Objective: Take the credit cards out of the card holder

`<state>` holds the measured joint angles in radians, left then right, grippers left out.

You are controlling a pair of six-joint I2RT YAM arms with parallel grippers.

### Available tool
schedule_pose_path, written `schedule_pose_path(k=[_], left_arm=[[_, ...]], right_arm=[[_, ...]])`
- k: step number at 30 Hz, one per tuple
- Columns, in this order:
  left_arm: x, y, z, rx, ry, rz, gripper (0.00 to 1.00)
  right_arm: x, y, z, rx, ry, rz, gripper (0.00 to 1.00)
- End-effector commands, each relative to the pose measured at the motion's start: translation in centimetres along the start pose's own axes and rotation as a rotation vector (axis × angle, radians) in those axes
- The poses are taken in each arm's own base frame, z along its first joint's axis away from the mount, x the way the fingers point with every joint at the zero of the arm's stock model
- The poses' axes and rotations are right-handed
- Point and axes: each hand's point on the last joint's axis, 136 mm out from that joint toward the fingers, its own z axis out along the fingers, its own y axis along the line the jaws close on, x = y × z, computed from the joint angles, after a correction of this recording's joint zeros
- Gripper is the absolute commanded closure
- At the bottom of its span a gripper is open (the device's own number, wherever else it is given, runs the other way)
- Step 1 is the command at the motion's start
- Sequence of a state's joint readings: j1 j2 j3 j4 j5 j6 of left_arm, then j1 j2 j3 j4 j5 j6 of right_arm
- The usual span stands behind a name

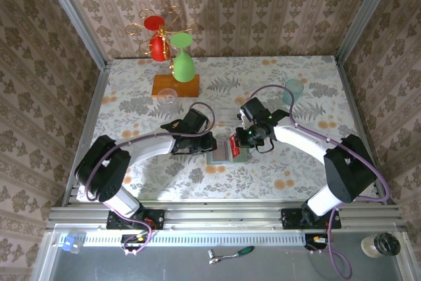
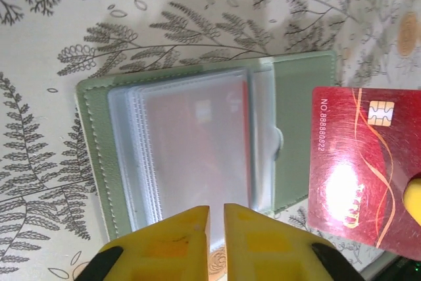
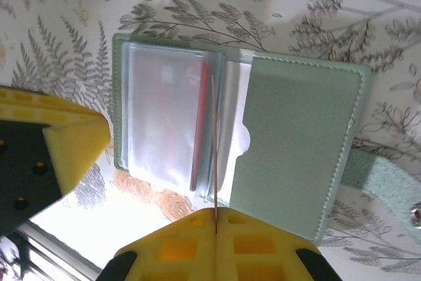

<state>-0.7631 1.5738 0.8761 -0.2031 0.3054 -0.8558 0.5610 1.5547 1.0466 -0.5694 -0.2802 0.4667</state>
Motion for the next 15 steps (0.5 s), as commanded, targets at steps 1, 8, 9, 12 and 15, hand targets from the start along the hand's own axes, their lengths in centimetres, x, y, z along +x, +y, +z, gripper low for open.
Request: schedule_pose_path(k=[1,8,9,12,15], left_arm=[[0.0,0.9,-1.0,-0.031,-0.018,0.008,0.83],[-0.1,1.8,-1.7,-0.028,-0.051,-0.014,0.8],[-0.1,1.9,-1.8,-0.028,-0.052,-0.015,0.79],[0.0,2.2,-2.0,-0.031,-0.057,-0.022,0.8],[0.1,2.5,-2.2,-0.035,-0.062,-0.025,0.79]], right_arm=[[0.2,-0.3,-1.7,0.059,0.037,-0.223,0.98],[-0.7,-0.3,-2.4,0.07,0.085,-0.633,1.0],[-1.0,-0.5,-2.4,0.078,0.1,-0.684,1.0],[-2.0,-1.0,-2.4,0.117,0.158,-0.828,1.0],[-3.0,-1.0,-2.2,0.118,0.2,-0.939,1.0]])
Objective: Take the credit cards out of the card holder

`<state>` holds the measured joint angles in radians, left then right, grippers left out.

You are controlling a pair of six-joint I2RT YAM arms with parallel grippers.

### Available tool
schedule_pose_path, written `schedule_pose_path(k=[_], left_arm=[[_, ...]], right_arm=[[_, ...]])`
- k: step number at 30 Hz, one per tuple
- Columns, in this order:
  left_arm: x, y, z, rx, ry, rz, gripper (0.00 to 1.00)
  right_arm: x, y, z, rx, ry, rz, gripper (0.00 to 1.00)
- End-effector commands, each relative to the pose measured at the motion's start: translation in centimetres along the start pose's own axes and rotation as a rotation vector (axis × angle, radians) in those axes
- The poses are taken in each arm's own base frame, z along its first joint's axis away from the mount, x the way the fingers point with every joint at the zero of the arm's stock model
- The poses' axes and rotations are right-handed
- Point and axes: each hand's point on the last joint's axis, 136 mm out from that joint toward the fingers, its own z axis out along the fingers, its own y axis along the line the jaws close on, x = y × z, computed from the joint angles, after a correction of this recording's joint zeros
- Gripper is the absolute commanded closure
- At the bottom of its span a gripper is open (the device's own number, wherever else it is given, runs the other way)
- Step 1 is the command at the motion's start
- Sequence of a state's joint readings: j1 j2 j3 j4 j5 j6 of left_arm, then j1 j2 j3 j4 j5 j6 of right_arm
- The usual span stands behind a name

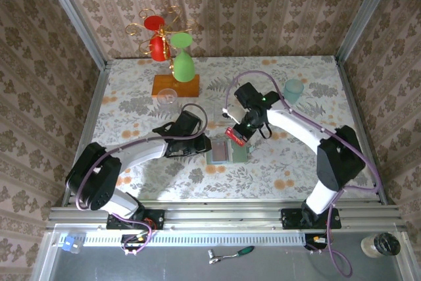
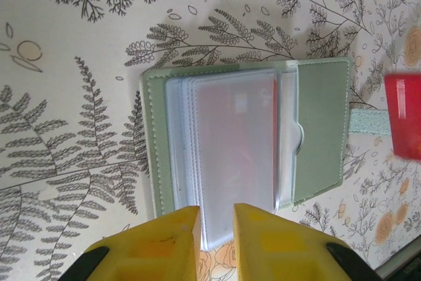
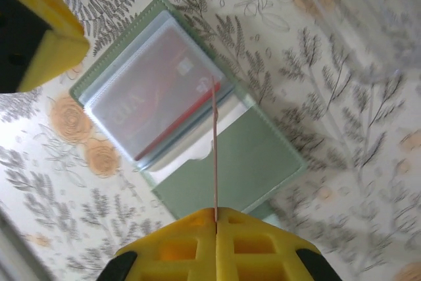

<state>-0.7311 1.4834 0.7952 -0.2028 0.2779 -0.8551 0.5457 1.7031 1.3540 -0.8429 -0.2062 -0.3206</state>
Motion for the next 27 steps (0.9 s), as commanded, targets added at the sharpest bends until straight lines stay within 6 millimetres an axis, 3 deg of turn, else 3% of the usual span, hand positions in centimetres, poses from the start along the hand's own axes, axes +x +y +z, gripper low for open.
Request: schedule_pose_path(k=[1,13,22,27], left_arm=[[0.0,0.8,-0.6,-0.02,-0.02,-0.008,0.8],[0.0,1.7,-1.6,-0.035,-0.041,-0.031,0.79],[0.2,2.1,-1.6,-0.043,-0.038,-0.045,0.79],[0.4,2.5,-1.7,-0.05,-0.036,-0.054,0.79]], right_arm=[[0.7,-0.9,-0.1,0.003,0.096,-0.242,1.0],[-4.6,-5.6,-1.1,-0.019,0.116,-0.358,1.0],[-6.8,-7.4,-0.2,-0.083,0.154,-0.396,1.0],[-7.0,-7.7,1.2,-0.1,0.159,-0.414,1.0]])
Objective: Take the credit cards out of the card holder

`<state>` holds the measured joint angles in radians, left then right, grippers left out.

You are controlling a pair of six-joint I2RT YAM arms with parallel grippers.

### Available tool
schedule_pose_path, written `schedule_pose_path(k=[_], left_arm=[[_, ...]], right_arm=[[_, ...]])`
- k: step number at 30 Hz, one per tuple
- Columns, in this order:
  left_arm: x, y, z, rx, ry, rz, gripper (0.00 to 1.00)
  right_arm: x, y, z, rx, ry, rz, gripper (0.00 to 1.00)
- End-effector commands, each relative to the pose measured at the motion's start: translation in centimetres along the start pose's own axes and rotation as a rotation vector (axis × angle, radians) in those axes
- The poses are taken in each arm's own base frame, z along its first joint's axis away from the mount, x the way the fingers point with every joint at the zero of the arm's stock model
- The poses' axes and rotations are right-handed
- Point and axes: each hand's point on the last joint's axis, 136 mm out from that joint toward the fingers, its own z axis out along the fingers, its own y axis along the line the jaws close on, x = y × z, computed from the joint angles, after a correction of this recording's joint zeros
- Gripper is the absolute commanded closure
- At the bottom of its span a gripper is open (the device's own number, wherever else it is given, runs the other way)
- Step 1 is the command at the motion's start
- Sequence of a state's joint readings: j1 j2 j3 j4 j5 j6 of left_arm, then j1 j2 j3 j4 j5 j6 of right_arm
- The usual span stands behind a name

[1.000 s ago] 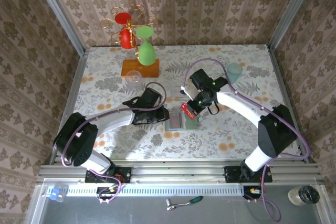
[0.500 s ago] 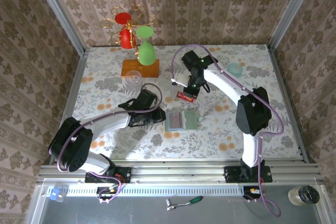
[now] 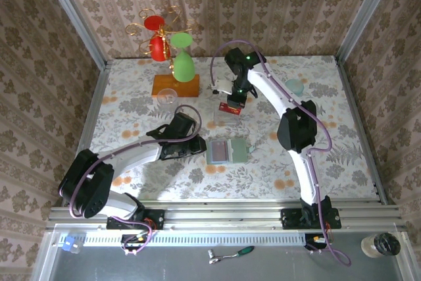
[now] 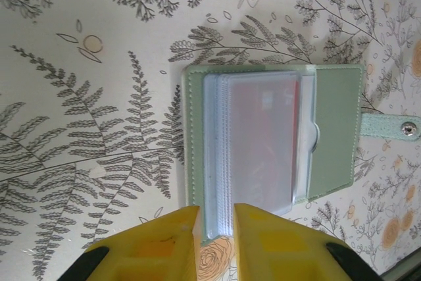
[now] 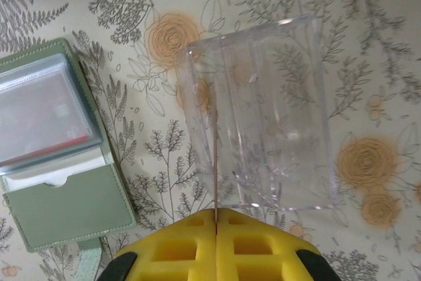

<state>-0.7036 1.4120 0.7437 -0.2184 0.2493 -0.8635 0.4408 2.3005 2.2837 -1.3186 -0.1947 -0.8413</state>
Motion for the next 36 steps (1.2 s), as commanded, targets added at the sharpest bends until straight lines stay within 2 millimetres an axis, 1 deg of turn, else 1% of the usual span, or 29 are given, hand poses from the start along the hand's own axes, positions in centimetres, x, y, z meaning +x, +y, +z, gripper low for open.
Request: schedule_pose_path(k=[1,8,16,17,20,23,28,30,33,36], left_arm=[[0.5,1.2,-0.3,-0.029,0.004,-0.025,0.79],[0.8,1.6,-0.3,-0.033,0.004,-0.039,0.79],[0.8,2.1,-0.6,-0.035,-0.004,-0.051,0.8],[0.9,2.2,-0.6,-0.035,-0.005,-0.051,0.8],[0.8,2.1,-0.8,-0.034,-0.008,-0.053,0.8],[0.7,2.1,-0.8,-0.034,-0.006,-0.051,0.8],[0.8,2.2,-0.8,-0.034,-0.003,-0.051,0.8],[0.8,2.2,-0.8,-0.034,-0.004,-0.051,0.8],[0.9,2.3,-0.8,-0.037,-0.001,-0.053,0.8],[0.9,2.4,-0.9,-0.04,-0.002,-0.056,0.8]], right_arm=[[0.6,0.9,0.7,-0.07,0.029,-0.029,1.0],[-0.2,0.4,2.3,-0.093,0.016,-0.042,1.0],[-0.9,0.2,3.0,-0.085,0.016,-0.073,1.0],[-1.0,0.2,2.7,-0.082,0.016,-0.073,1.0],[-1.8,0.6,1.1,-0.079,-0.024,-0.072,1.0],[-2.2,0.4,-0.4,-0.044,-0.045,-0.082,1.0],[-2.0,-0.8,-1.1,0.011,-0.042,-0.087,1.0],[-1.9,-1.0,-0.7,0.008,-0.039,-0.086,1.0],[-1.4,-1.5,0.3,0.008,-0.012,-0.086,1.0],[-1.1,-1.4,1.3,-0.01,0.001,-0.078,1.0]])
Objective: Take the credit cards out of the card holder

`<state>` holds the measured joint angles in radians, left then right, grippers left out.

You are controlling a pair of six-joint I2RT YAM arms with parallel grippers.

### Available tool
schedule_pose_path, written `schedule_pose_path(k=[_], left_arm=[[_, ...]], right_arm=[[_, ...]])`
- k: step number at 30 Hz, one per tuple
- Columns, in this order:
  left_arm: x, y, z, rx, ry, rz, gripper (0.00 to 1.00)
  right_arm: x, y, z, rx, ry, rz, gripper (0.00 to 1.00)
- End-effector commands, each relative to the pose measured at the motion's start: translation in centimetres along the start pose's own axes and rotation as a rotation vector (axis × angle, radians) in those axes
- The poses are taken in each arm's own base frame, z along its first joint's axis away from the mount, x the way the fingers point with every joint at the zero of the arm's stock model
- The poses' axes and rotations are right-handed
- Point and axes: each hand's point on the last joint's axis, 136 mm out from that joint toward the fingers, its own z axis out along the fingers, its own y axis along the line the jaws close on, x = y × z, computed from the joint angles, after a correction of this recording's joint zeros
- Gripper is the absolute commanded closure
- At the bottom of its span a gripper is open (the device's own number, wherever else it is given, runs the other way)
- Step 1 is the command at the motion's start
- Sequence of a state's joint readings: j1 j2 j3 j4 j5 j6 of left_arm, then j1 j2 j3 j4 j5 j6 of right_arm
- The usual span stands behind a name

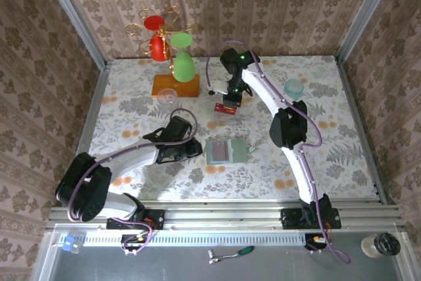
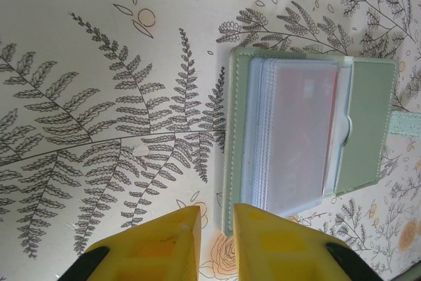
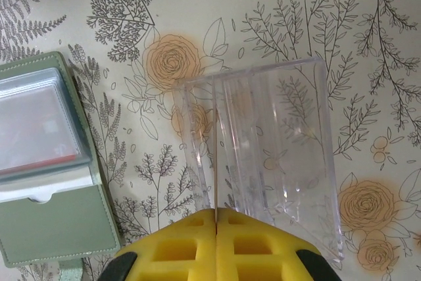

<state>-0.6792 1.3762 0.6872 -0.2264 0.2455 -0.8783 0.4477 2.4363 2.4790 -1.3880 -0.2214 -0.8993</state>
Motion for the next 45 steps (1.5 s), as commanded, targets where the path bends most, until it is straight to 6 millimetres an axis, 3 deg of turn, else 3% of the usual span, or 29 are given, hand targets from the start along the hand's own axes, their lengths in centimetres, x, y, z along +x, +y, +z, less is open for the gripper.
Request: schedule_pose_path(k=[1,14,45], left_arm=[[0.1,0.4,-0.7,-0.011,-0.006,-0.014,0.8],[0.6,1.7,-1.1,-0.023,-0.016,-0.045,0.8],[0.4,1.6,-1.5,-0.021,-0.013,-0.042,0.8]], right_arm=[[0.6,-0.5,0.1,0.009,0.021,-0.015,1.0],[1.8,-0.6,2.5,-0.024,0.064,-0.034,1.0],[2.5,3.6,5.6,-0.25,0.056,-0.013,1.0]])
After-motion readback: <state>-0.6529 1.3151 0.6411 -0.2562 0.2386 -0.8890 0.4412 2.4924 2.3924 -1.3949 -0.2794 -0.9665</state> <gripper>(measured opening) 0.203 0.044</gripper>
